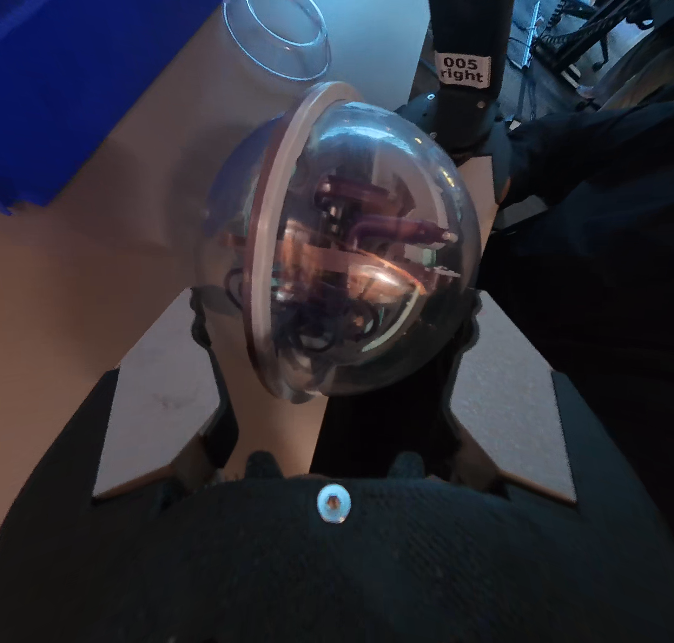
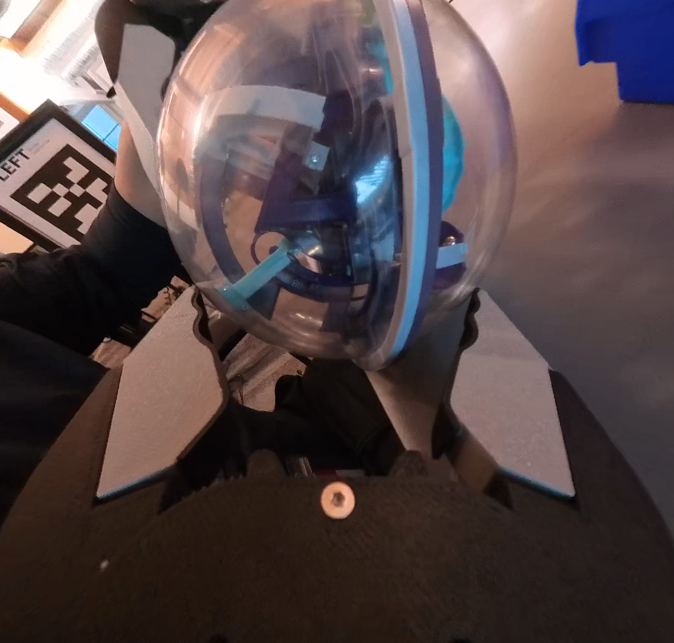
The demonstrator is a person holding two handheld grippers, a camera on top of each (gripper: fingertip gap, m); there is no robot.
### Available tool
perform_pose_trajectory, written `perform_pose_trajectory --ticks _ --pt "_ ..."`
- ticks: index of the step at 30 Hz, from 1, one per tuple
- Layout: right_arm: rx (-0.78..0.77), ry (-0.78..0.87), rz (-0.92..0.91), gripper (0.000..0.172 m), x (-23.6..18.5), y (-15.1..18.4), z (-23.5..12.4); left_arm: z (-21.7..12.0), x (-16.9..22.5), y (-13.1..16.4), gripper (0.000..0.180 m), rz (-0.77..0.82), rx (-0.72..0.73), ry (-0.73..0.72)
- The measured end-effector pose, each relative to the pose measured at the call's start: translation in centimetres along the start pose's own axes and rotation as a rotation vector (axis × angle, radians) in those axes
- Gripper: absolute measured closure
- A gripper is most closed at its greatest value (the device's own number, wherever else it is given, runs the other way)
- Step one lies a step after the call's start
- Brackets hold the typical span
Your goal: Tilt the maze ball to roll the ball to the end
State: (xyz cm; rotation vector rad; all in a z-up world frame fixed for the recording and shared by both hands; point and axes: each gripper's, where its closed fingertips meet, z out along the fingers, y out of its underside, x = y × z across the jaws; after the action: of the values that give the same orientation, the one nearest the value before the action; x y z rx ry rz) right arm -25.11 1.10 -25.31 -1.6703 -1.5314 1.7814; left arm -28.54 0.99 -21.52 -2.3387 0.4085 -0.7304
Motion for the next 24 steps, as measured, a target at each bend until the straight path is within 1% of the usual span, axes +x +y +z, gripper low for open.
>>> perform_pose_trajectory --ticks 4,7,10,13,16,18,19,21,24 --pt "-0.055 0.027 -0.075 0.037 -0.3 1.0 0.4 0.5 0.5 0.8 0.035 0.042 -0.052 0.018" --pt "-0.097 0.055 -0.131 0.041 -0.2 1.7 0.2 0.5 0.6 0.8 0.036 0.1 -0.091 0.019" --pt "-0.118 0.075 -0.175 0.041 0.0 2.0 -0.3 0.4 0.4 0.5 0.04 0.147 -0.121 0.017" --pt "-0.103 0.076 -0.203 0.04 0.0 1.6 -1.3 0.4 0.0 0.4 0.043 0.173 -0.162 0.006" --pt "-0.073 0.089 -0.236 0.041 0.4 0.5 -2.5 0.5 0.0 0.2 0.043 0.185 -0.174 0.019" --pt "-0.057 0.101 -0.249 0.047 0.8 -0.2 -2.8 0.7 0.1 0.0 0.043 0.195 -0.18 0.024" --pt "-0.052 0.096 -0.253 0.055 0.7 -0.4 -2.8 0.7 0.1 0.0 0.042 0.2 -0.183 0.024" --pt "-0.049 0.111 -0.267 0.054 0.7 -0.3 -2.6 0.7 0.1 0.0 0.042 0.215 -0.185 0.019" --pt "-0.056 0.148 -0.282 0.056 1.1 0.6 -2.0 0.6 0.1 0.0 0.043 0.223 -0.177 0.011"
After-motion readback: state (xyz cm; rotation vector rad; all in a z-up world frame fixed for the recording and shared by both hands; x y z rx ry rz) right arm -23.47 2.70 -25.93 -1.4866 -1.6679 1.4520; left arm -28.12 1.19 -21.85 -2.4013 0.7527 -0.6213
